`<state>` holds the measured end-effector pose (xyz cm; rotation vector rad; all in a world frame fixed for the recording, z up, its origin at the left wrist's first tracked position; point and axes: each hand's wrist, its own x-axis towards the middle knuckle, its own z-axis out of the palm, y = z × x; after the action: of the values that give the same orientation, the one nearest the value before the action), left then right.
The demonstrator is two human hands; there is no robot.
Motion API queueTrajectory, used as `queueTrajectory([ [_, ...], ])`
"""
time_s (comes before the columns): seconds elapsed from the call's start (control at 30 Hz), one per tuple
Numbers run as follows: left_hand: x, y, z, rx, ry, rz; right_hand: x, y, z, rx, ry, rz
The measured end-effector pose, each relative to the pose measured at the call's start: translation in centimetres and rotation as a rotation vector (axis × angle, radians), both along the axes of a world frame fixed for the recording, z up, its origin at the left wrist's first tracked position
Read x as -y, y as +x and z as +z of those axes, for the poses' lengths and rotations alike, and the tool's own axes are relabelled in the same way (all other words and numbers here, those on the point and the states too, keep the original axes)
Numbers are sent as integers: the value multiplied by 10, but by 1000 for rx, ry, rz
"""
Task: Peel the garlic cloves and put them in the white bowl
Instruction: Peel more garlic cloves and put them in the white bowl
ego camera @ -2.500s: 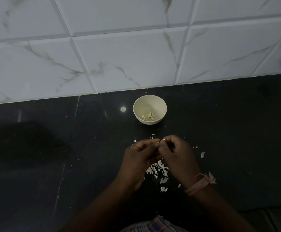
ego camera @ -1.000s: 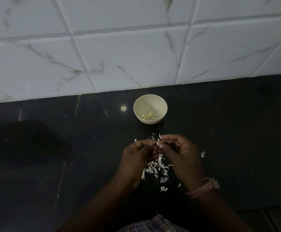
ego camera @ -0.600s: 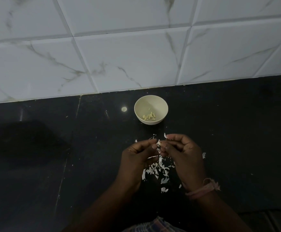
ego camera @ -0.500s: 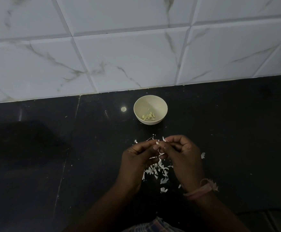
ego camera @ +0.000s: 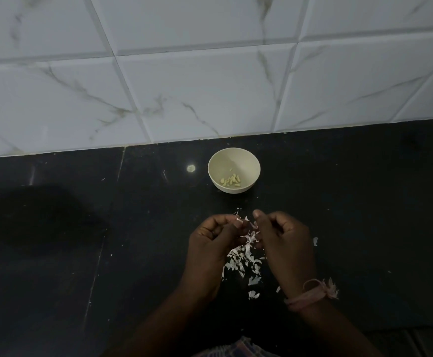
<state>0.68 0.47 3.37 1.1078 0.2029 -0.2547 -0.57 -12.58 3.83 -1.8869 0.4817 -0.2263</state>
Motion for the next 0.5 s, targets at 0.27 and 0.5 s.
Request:
queueTrajectory([
  [0.27,-7,0,-8,50,150,26,1,3,-6,108,-135,76],
  [0.5,-9,0,-3,141,275,18,1,6,18,-20,34,178],
])
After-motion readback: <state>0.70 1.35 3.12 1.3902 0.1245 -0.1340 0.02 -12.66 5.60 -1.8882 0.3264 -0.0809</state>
